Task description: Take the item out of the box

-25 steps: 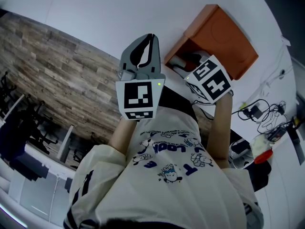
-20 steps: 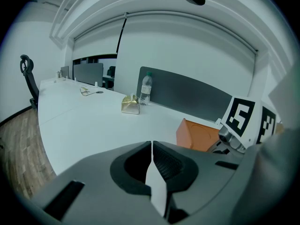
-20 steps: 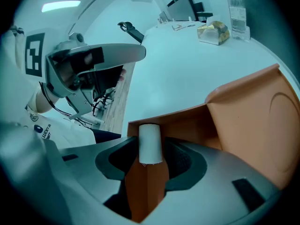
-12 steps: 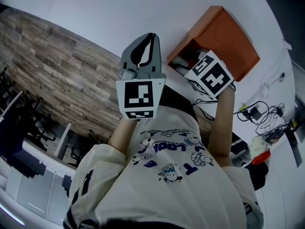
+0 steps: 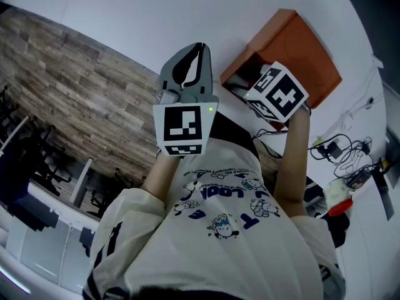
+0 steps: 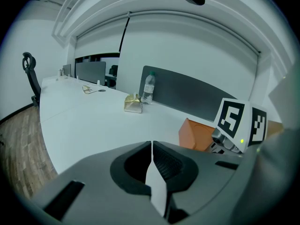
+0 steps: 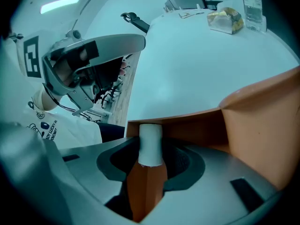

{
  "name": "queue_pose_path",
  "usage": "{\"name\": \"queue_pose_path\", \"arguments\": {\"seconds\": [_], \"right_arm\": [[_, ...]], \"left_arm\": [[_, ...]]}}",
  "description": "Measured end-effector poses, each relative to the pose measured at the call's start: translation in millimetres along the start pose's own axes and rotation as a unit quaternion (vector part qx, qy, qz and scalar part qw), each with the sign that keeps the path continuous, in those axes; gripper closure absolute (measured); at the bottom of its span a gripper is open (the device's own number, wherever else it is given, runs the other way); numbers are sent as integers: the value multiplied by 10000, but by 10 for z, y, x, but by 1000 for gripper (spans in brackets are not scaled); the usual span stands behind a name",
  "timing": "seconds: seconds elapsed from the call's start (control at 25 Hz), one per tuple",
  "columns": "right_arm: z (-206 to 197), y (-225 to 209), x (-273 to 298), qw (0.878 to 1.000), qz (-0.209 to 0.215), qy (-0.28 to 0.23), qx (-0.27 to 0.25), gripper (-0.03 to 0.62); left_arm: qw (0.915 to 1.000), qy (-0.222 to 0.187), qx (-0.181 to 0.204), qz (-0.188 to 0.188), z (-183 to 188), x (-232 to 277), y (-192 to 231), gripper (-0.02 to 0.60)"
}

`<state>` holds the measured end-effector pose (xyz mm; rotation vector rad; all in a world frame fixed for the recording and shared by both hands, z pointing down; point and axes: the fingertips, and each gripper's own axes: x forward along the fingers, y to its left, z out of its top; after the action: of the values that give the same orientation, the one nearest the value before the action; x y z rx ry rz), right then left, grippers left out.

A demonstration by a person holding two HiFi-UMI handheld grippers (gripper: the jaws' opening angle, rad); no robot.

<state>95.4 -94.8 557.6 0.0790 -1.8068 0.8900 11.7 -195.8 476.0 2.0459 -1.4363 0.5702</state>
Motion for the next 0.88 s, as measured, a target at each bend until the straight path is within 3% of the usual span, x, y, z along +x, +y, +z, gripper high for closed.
{"name": "queue_pose_path", "arguments": {"seconds": [0.44, 0.88], "right_arm": [[3, 6, 18, 9997, 124, 210, -38, 424], [1, -3, 6, 9999, -20, 112, 50, 424]], "left_arm": [[10000, 29, -46, 23, -3, 16, 55, 558], [10000, 34, -39, -11, -8, 22, 67, 558]]}}
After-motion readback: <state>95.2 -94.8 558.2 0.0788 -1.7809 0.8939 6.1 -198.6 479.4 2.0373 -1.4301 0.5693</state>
